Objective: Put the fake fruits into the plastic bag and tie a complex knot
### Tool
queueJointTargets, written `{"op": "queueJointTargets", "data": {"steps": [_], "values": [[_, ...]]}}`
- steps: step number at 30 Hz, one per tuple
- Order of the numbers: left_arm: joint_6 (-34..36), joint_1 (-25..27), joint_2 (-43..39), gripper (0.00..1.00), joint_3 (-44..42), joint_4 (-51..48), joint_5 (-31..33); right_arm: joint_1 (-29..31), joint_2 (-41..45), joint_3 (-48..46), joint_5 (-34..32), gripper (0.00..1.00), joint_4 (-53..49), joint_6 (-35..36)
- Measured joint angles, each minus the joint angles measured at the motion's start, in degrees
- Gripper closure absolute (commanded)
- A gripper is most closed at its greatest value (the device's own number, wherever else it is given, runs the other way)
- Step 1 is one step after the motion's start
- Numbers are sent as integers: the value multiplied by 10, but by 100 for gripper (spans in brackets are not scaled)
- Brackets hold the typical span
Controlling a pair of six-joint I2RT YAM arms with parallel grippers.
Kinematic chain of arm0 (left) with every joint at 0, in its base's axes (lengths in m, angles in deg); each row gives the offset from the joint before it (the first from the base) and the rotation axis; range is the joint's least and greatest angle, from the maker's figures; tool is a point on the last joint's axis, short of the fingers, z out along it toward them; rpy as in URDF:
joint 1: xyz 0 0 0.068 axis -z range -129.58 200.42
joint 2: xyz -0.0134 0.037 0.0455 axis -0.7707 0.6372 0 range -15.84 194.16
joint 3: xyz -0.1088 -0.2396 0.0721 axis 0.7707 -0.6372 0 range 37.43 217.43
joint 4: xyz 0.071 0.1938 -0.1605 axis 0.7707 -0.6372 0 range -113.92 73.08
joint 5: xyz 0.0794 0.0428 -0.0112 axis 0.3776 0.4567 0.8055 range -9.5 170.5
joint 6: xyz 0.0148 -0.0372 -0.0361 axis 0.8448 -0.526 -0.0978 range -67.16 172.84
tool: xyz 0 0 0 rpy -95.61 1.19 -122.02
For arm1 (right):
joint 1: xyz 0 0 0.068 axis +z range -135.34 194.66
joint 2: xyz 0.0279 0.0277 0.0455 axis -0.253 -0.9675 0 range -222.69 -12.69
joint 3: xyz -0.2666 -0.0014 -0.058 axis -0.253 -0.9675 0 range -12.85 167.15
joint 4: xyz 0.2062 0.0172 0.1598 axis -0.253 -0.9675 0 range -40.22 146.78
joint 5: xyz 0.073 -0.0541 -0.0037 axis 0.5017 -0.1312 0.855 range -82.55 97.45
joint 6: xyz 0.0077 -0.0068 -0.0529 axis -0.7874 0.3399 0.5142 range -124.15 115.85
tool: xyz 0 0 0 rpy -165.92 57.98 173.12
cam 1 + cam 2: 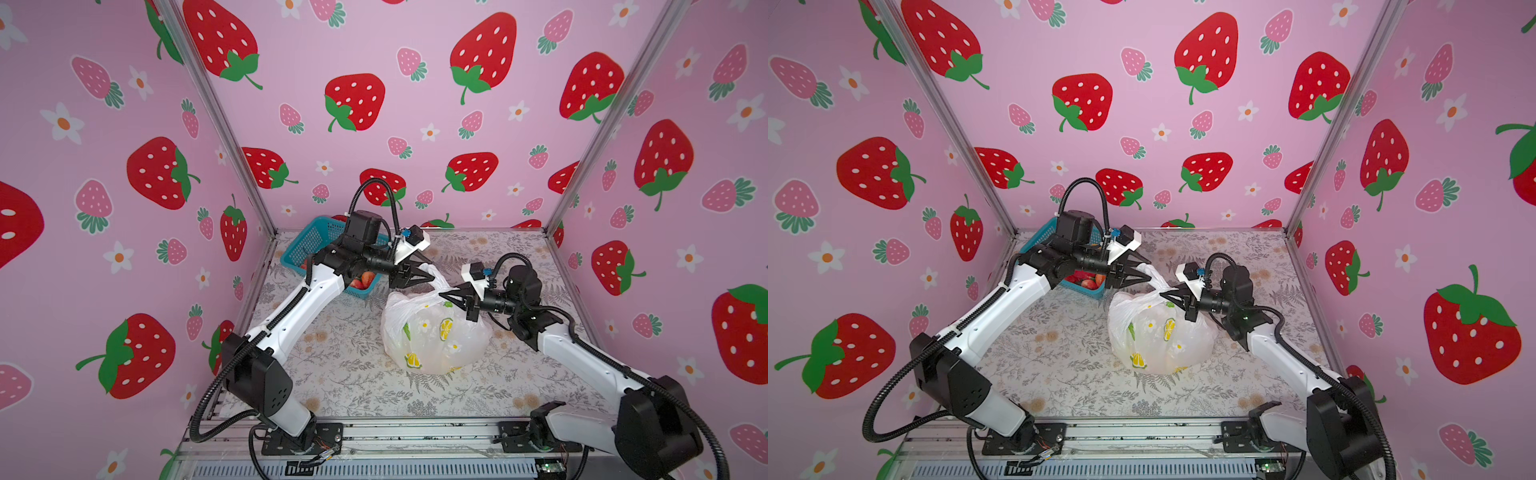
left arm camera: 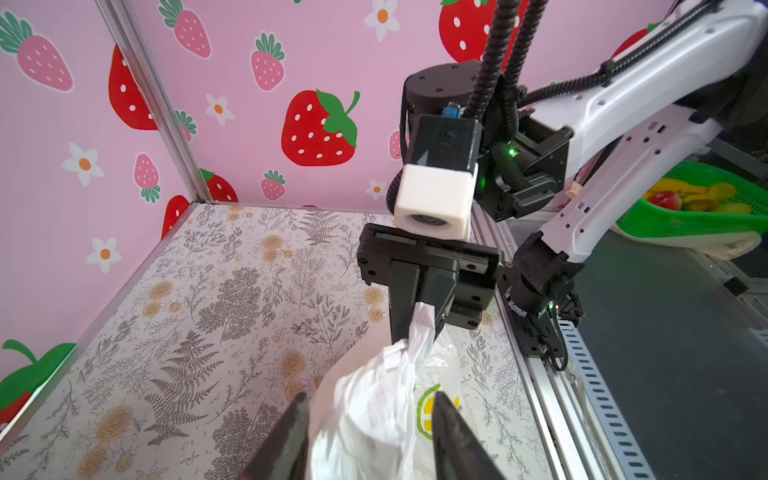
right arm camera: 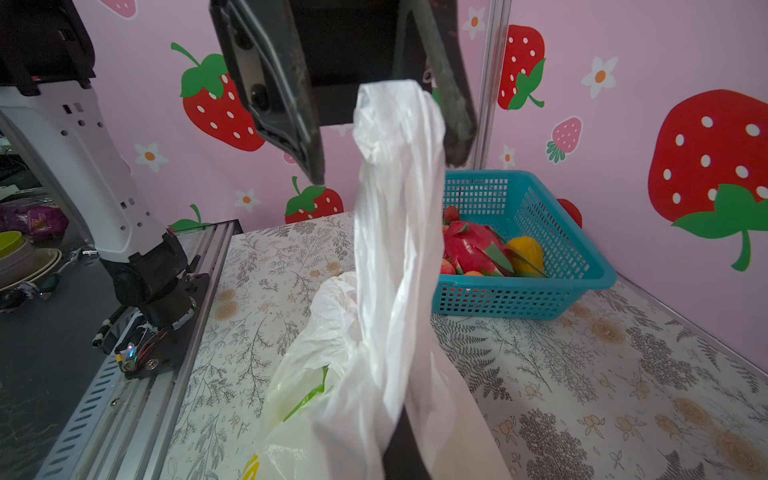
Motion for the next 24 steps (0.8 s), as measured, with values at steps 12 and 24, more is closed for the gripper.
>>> {"op": "queueJointTargets", "data": {"steps": [12,24], "values": [[-37,1,0,98,-6,19,11,0,5,0,-67,91,-9,-1],[-64,-3,-4,99,-15,41,11,0,7,-3,-110,88,-13,-4]]}}
